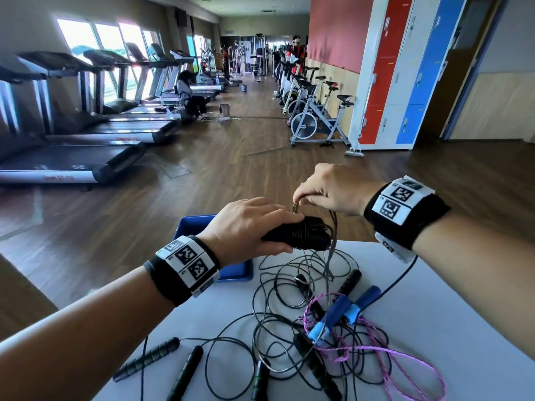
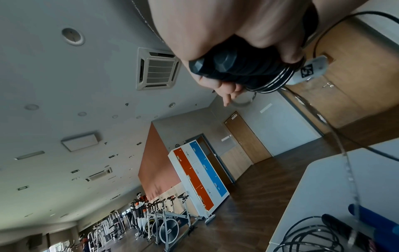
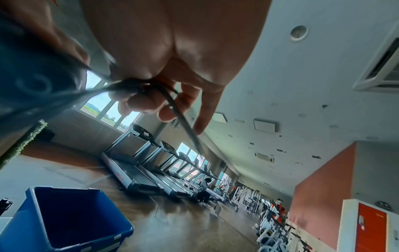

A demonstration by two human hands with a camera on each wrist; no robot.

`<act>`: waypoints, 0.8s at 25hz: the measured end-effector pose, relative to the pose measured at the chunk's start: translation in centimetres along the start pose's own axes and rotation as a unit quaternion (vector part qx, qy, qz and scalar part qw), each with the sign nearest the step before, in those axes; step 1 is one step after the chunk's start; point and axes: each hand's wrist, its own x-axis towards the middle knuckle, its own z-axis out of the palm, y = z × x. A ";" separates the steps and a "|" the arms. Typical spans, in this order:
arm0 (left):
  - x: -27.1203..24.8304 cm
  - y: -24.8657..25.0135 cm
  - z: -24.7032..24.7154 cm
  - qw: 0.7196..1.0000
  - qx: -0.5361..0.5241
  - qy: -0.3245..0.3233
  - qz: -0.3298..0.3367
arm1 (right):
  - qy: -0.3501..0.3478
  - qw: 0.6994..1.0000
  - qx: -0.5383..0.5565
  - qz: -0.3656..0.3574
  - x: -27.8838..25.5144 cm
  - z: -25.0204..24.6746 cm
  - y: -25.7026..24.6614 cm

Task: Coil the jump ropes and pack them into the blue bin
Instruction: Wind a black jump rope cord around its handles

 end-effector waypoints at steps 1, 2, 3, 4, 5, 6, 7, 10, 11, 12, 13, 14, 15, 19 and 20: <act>0.0 -0.1 0.0 1.000 -0.005 0.006 -0.004 | 0.016 0.999 0.030 0.012 -0.3 0.9 0.1; 0.0 -0.1 -0.2 1.000 -0.008 0.011 -0.007 | 0.031 0.997 0.060 0.024 -0.6 2.1 0.3; 0.3 0.0 -0.3 1.000 -0.012 0.015 -0.009 | 0.044 0.994 0.096 0.037 -1.1 3.2 0.3; 0.5 0.0 -0.5 1.000 -0.016 0.018 -0.013 | 0.054 0.988 0.131 0.059 -1.5 4.4 0.1; 0.8 0.0 -0.6 0.999 -0.020 0.019 -0.019 | 0.054 0.982 0.157 0.087 -1.9 5.8 -0.2; 1.0 0.0 -0.7 0.999 -0.024 0.022 -0.029 | 0.044 0.977 0.171 0.121 -2.3 6.7 -0.8; 1.2 -0.1 -0.7 0.999 -0.028 0.025 -0.039 | 0.027 0.971 0.178 0.159 -2.8 7.6 -1.7; 1.6 -0.2 -0.2 0.995 -0.045 0.032 -0.080 | 0.047 0.958 0.223 0.173 -3.8 10.2 -3.4; 1.8 -0.2 -0.2 0.994 -0.052 0.030 -0.097 | 0.090 0.951 0.241 0.169 -3.9 10.8 -4.0; 2.0 -0.3 -0.2 0.991 -0.059 0.028 -0.113 | 0.148 0.931 0.279 0.181 -3.9 11.5 -4.4; 2.2 -0.5 -0.2 0.989 -0.062 0.028 -0.128 | 0.199 0.901 0.335 0.191 -3.9 12.2 -5.0; 2.4 -0.8 -0.3 0.987 -0.063 0.031 -0.144 | 0.225 0.864 0.406 0.197 -4.0 12.6 -5.9; 2.6 -1.0 -0.5 0.984 -0.064 0.032 -0.161 | 0.225 0.833 0.464 0.201 -4.1 13.5 -6.6; 2.6 -1.3 -0.8 0.982 -0.057 0.000 -0.178 | 0.172 0.820 0.507 0.203 -5.1 14.7 -7.6; 2.5 -1.2 -0.9 0.982 -0.057 -0.009 -0.179 | 0.175 0.825 0.498 0.204 -5.1 14.5 -7.0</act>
